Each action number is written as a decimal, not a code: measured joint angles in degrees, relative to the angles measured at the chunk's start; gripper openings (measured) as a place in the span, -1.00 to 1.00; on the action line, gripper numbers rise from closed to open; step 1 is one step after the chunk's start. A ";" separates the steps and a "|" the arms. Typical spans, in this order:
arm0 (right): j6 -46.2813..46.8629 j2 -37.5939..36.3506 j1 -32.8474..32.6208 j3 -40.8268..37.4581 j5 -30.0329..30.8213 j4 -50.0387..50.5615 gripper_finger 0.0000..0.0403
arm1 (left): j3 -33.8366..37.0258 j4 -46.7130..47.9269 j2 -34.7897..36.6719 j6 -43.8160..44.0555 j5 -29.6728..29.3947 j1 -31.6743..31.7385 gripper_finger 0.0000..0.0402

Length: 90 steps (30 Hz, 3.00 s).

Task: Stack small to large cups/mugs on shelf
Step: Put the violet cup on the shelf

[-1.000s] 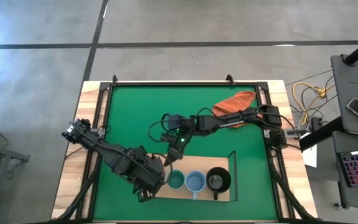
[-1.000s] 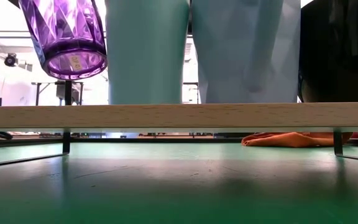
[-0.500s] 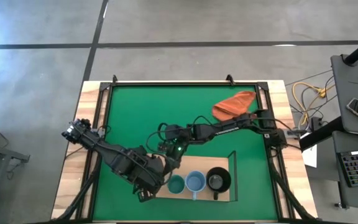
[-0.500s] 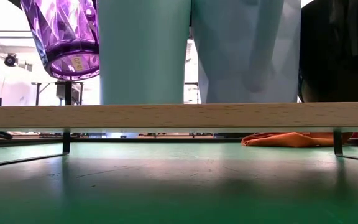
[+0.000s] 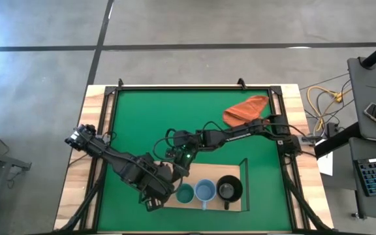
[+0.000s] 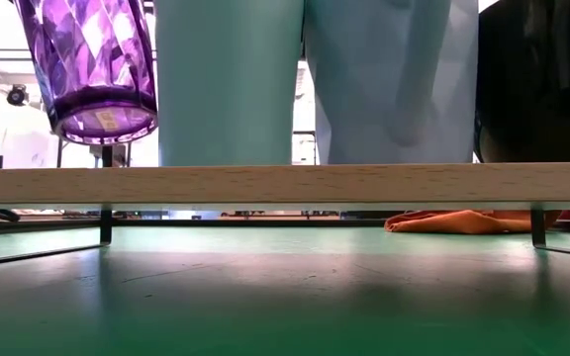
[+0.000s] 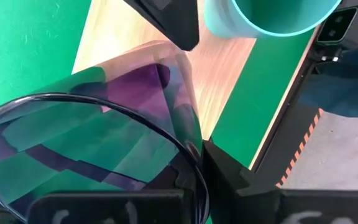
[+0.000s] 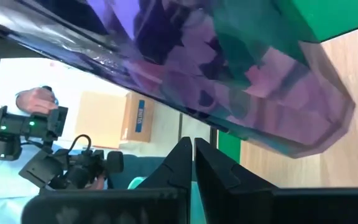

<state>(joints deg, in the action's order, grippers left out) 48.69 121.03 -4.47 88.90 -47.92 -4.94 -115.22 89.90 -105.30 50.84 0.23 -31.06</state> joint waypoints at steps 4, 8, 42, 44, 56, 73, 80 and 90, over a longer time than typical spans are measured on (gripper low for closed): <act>-0.11 1.05 0.31 0.02 0.03 -0.21 -0.94 | 0.09 -0.57 0.00 0.00 0.68 -0.01 -1.00; 0.27 2.95 0.39 0.29 -0.20 0.08 -0.94 | 0.30 -1.11 0.00 0.04 0.72 -0.01 -1.00; -0.94 3.67 1.53 0.37 -1.56 0.02 -0.94 | 1.88 -9.94 0.00 2.92 0.60 0.34 -0.46; -0.94 3.67 1.53 0.35 -1.56 0.07 -0.94 | 1.78 -10.23 0.00 2.92 0.91 0.32 -0.46; -1.38 3.67 1.53 0.35 -1.56 0.28 -0.94 | -0.10 -10.88 -0.02 2.85 0.92 0.29 -0.46; -3.66 3.44 4.55 0.54 -3.17 3.05 -0.94 | 0.03 -0.50 4.95 11.05 -8.96 0.31 -0.46; -3.63 3.05 6.17 0.61 -3.70 3.01 -0.94 | 7.79 -0.04 9.27 18.78 -8.77 0.60 -0.46; -3.67 2.84 7.66 0.66 -4.57 3.08 -0.94 | 20.28 0.14 18.51 41.79 -7.55 -0.36 -0.46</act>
<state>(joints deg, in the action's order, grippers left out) 45.01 123.87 3.19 89.56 -52.49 -1.87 -94.94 90.04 -86.78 92.63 -7.32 -31.42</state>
